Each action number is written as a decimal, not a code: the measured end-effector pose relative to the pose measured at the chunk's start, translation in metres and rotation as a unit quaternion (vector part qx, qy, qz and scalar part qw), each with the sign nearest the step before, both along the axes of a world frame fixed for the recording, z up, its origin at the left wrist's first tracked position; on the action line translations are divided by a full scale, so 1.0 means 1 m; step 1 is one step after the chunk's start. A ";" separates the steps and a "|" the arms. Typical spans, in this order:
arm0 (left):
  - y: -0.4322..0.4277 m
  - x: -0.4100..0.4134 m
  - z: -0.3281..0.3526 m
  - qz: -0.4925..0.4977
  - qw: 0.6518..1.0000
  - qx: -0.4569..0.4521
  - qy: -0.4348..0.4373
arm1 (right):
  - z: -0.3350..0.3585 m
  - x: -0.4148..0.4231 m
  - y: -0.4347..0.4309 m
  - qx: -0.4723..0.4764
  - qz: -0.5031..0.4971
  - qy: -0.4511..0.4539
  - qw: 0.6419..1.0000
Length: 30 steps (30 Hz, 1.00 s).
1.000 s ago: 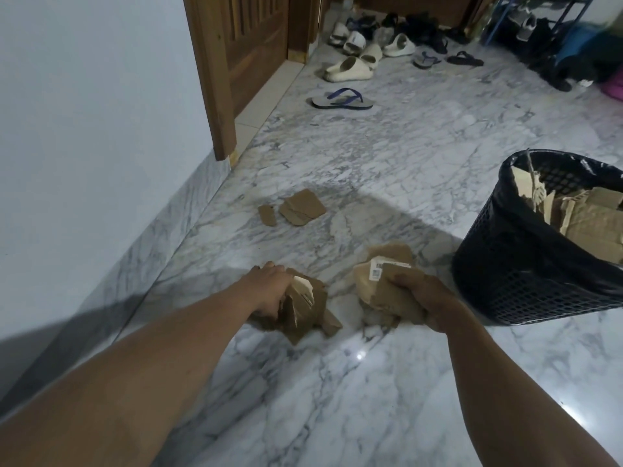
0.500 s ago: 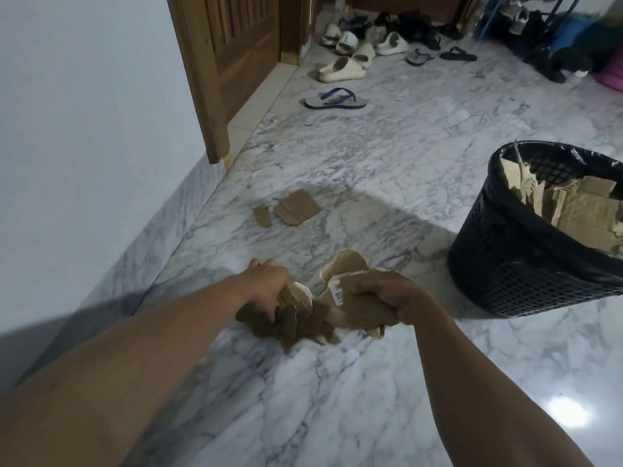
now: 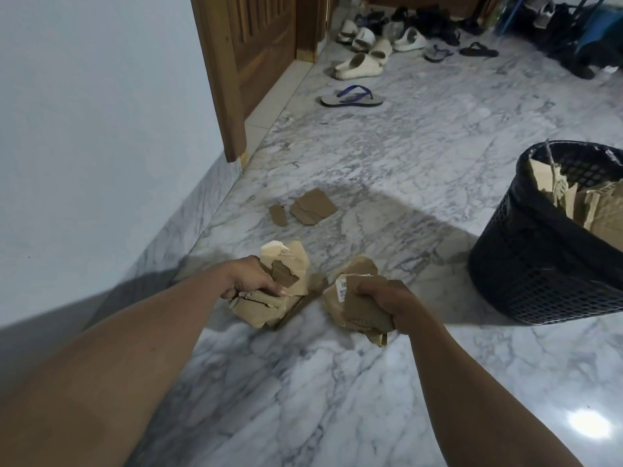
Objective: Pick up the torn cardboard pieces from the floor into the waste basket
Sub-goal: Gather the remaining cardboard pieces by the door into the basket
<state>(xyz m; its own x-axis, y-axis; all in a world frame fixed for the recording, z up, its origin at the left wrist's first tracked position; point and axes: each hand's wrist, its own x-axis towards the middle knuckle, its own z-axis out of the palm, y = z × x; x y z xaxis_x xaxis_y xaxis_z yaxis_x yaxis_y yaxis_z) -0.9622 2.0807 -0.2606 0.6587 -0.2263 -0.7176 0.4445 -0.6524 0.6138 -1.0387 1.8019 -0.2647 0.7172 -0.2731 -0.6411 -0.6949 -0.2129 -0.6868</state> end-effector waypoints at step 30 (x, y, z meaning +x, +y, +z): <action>-0.056 0.174 -0.024 -0.255 0.904 0.308 -0.154 | -0.017 0.231 0.006 0.065 -0.093 -0.089 0.990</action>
<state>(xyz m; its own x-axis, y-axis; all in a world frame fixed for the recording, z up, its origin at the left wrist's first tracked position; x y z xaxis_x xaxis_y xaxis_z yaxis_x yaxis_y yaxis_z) -0.7886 2.0246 -0.2851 0.7711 -0.1781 -0.6113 -0.1413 -0.9840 0.1084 -0.8072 1.8079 -0.2816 0.7668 -0.3342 -0.5481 -0.5797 0.0061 -0.8148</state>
